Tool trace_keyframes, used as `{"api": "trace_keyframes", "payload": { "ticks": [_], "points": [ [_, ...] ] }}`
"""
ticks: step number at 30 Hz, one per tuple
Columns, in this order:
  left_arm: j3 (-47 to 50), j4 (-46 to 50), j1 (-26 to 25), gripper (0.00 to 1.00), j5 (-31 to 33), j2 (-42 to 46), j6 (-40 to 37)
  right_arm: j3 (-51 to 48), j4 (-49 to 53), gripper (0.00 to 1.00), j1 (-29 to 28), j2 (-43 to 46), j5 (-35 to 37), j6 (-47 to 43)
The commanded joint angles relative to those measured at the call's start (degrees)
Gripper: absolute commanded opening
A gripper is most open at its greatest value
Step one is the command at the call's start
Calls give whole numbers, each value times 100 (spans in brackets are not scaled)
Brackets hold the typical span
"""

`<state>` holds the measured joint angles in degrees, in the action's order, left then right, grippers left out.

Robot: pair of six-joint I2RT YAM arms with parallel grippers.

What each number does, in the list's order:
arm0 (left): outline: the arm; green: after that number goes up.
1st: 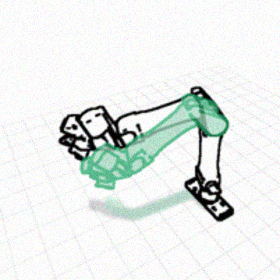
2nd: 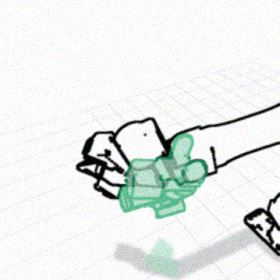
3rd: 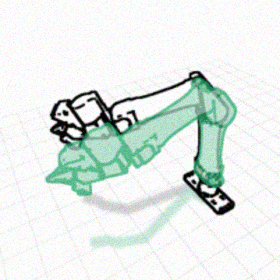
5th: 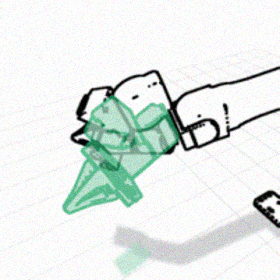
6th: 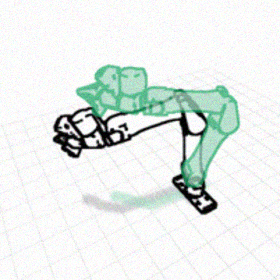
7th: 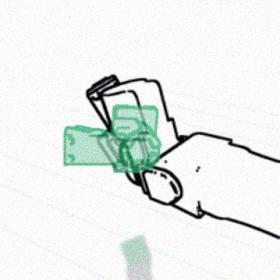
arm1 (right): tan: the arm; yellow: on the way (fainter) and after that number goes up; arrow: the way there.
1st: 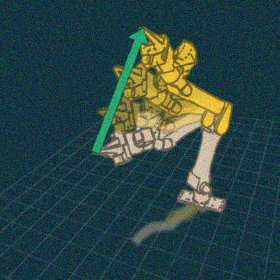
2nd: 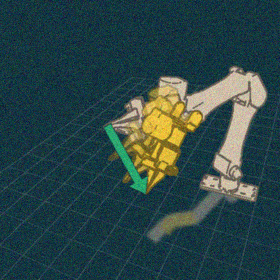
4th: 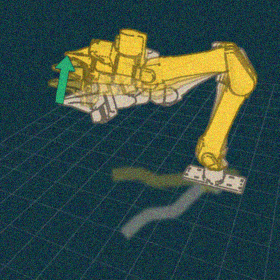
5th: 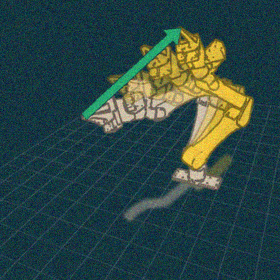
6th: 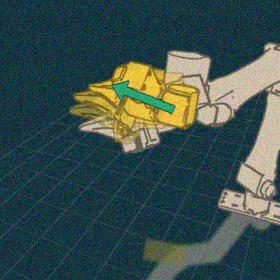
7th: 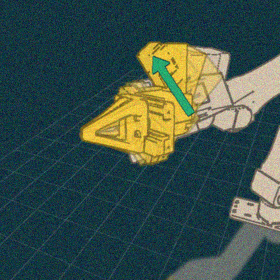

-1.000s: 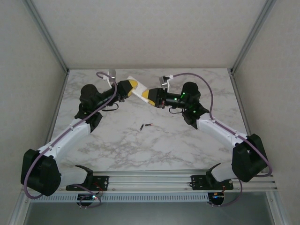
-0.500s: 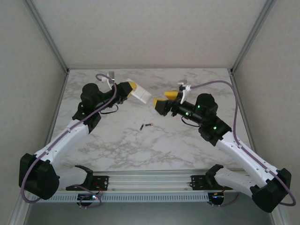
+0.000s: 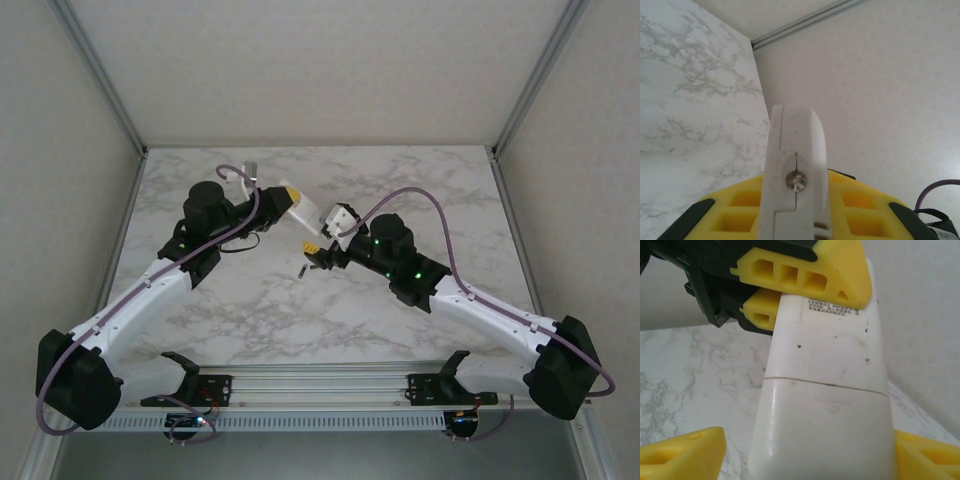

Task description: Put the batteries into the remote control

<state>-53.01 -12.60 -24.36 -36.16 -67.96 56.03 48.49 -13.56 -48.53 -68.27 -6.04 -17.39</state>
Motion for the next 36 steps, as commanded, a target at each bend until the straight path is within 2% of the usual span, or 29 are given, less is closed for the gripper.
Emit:
{"api": "trace_keyframes", "payload": {
  "ticks": [1, 4, 15, 22, 24, 27, 29, 31, 36],
  "points": [
    [-262, 11, -43, 0, 91, 143, -208, 60, -463, 73, -2, -8, -147, 111],
    [-275, 47, -43, 0, 123, 125, -232, 95, -353, 71, -7, -13, -101, 241],
    [-280, 156, -43, 0, 197, 103, -289, 250, -107, 73, -7, 93, 321, 324],
    [-275, 101, -43, 0, 131, -15, -259, 306, 11, 56, -1, -12, 172, 366],
    [-305, 170, -43, 0, 159, -24, -320, 383, 127, 58, 0, -69, 174, 396],
    [-315, 241, -43, 0, 162, -28, -347, 432, 187, 69, -2, -96, 168, 428],
    [-298, 254, -43, 0, 170, -9, -366, 467, 206, 71, -1, -86, 171, 472],
    [-288, 275, -43, 0, 195, 2, -396, 494, 230, 67, 2, -80, 154, 477],
    [-279, 294, -43, 0, 199, -11, -424, 504, 352, 45, 27, -173, 70, 503]
  ]
}}
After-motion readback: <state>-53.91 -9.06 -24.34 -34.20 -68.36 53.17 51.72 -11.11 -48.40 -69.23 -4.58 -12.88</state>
